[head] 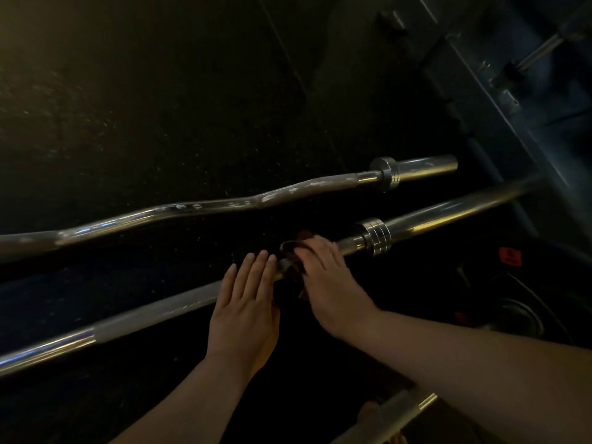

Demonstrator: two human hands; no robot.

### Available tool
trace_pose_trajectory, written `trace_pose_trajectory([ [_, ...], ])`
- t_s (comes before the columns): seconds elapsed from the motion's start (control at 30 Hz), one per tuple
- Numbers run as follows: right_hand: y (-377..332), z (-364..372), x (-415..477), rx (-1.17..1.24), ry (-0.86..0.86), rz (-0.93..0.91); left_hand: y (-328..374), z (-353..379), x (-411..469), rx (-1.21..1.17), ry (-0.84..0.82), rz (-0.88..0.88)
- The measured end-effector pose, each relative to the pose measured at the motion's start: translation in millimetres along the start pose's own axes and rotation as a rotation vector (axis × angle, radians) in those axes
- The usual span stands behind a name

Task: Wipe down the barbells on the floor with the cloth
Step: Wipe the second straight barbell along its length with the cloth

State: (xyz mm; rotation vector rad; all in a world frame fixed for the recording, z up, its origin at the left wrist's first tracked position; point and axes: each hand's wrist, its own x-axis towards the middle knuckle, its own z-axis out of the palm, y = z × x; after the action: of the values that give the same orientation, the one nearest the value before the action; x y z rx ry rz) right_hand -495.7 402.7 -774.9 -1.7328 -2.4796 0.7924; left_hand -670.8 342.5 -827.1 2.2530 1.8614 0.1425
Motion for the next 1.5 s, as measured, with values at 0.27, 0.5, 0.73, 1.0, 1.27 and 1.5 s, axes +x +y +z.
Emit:
trace_pose_trajectory([
  [0.27,1,0,8,0.107,0.179,0.359,-5,0,-9,-0.023,0.016,-0.067],
  [0.5,30,-6,13,-0.033,0.012,0.019,-9,-4,-10,-0.052,0.022,-0.058],
  [0.73,-19,22,12,-0.038,0.150,0.224,-23,-6,-20,-0.021,0.002,-0.076],
  [1.0,40,-4,16,-0.087,0.081,0.131,-25,-6,-20,-0.096,-0.021,-0.089],
  [1.27,-5,19,-4,-0.271,-0.074,-0.084,-19,-6,-17,-0.121,-0.022,-0.111],
  [1.5,8,-2,27,-0.103,-0.044,0.156,-24,-12,-19,-0.149,-0.045,-0.090],
])
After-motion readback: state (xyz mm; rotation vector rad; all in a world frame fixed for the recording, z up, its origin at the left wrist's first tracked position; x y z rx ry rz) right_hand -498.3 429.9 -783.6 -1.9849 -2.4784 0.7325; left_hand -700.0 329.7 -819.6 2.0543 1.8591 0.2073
